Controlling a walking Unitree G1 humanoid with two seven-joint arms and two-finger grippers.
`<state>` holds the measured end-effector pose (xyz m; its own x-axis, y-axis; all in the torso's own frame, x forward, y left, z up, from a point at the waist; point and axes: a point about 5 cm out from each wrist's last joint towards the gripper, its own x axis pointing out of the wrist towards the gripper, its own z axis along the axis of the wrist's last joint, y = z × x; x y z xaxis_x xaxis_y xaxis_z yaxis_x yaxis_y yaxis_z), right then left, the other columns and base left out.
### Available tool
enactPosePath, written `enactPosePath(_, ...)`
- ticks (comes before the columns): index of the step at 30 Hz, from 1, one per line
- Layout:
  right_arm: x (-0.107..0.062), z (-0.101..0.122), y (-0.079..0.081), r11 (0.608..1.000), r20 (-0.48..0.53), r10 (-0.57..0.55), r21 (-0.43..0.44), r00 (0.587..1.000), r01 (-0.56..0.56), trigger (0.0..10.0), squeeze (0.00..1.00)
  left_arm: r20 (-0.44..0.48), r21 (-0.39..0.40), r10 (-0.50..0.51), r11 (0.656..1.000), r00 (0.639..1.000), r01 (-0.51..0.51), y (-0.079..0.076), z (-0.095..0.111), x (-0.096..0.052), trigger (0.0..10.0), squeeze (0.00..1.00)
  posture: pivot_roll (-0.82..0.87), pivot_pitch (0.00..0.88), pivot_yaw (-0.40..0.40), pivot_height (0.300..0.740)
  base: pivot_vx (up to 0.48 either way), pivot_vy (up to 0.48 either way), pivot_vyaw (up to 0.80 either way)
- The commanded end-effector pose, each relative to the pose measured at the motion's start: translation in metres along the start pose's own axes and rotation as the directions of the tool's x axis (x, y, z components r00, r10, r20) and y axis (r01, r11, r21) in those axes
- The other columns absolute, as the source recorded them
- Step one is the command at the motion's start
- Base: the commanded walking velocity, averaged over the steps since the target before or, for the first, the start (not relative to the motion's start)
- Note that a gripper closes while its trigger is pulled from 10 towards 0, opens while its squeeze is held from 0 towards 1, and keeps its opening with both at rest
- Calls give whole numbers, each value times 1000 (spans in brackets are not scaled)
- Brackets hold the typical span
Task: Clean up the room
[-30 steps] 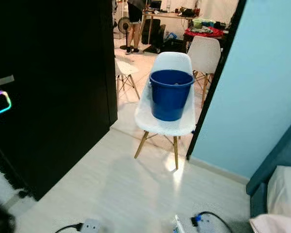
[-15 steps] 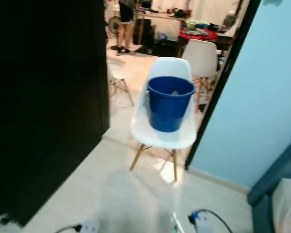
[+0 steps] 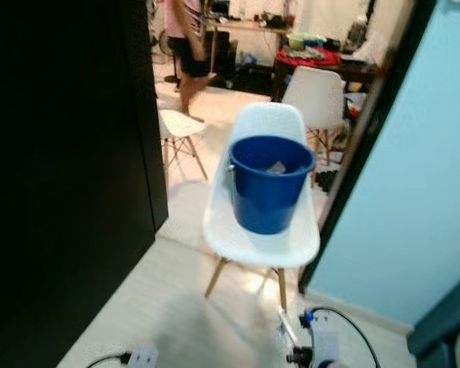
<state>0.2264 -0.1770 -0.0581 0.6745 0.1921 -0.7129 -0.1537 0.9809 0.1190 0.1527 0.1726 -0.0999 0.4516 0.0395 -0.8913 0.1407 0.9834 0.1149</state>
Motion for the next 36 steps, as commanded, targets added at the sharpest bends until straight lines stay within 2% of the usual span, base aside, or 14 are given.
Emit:
enactPosePath(1,0,10,-5,999,34,2,-32,999,-1,10000,0,3,15,-11,1000,1000,11,-3,3,0,10000,0,-44,0,-46,740,390,0,0)
enactPosePath(4,5,46,7,992,171,129,-11,977,-129,10000,0,6,12,-12,1000,1000,12,-3,3,0,10000,0,-39,0,-47,740,389,0,0)
enactPosePath(7,6,56,11,985,210,173,-16,962,-173,10000,0,6,12,-12,1000,1000,12,-3,3,0,10000,0,-38,0,-47,740,386,0,0)
enactPosePath(8,4,101,20,938,394,290,62,872,-340,10000,0,5,15,-12,1000,1000,12,-3,3,0,10000,0,-47,0,-39,740,386,0,0)
enactPosePath(9,4,101,20,938,394,290,62,872,-340,10000,0,5,15,-12,1000,1000,12,-3,3,0,10000,0,-47,0,-39,740,386,0,0)
enactPosePath(10,-2,131,24,871,528,361,105,769,-480,10000,0,3,20,-12,1000,1000,12,-3,3,0,10000,0,-48,0,-39,740,390,0,0)
enactPosePath(13,-6,141,25,827,572,406,102,713,-553,10000,0,2,22,-12,1000,1000,12,-2,3,0,10000,0,-48,0,-39,740,390,0,0)
enactPosePath(15,-19,165,28,686,667,520,45,533,-726,10000,0,2,25,-13,1000,1000,13,-2,3,0,10000,0,-44,0,-42,740,390,0,0)
enactPosePath(16,-19,165,28,686,667,520,45,533,-726,10000,0,2,25,-13,1000,1000,13,-2,3,0,10000,0,-44,0,-42,740,390,0,0)
enactPosePath(17,-26,175,28,623,703,553,8,448,-782,10000,0,2,25,-13,1000,1000,13,-2,3,0,10000,0,-44,0,-44,740,390,0,0)
enactPosePath(21,-34,187,27,586,746,555,-38,368,-809,10000,0,2,26,-14,1000,1000,13,-2,3,0,10000,0,-44,0,-43,740,390,0,0)
enactPosePath(24,-33,192,24,629,760,516,-23,395,-777,10000,0,2,27,-15,1000,1000,15,-2,3,0,10000,0,-49,0,-39,740,390,0,0)
enactPosePath(28,-25,198,14,770,758,356,93,547,-631,10000,0,1,33,-19,999,1000,19,-2,3,0,10000,0,-46,0,-36,740,388,0,0)
enactPosePath(36,-23,198,15,795,730,342,111,592,-596,10000,0,0,42,-18,999,1000,18,-2,3,0,10000,0,-43,0,-35,740,393,0,-800)
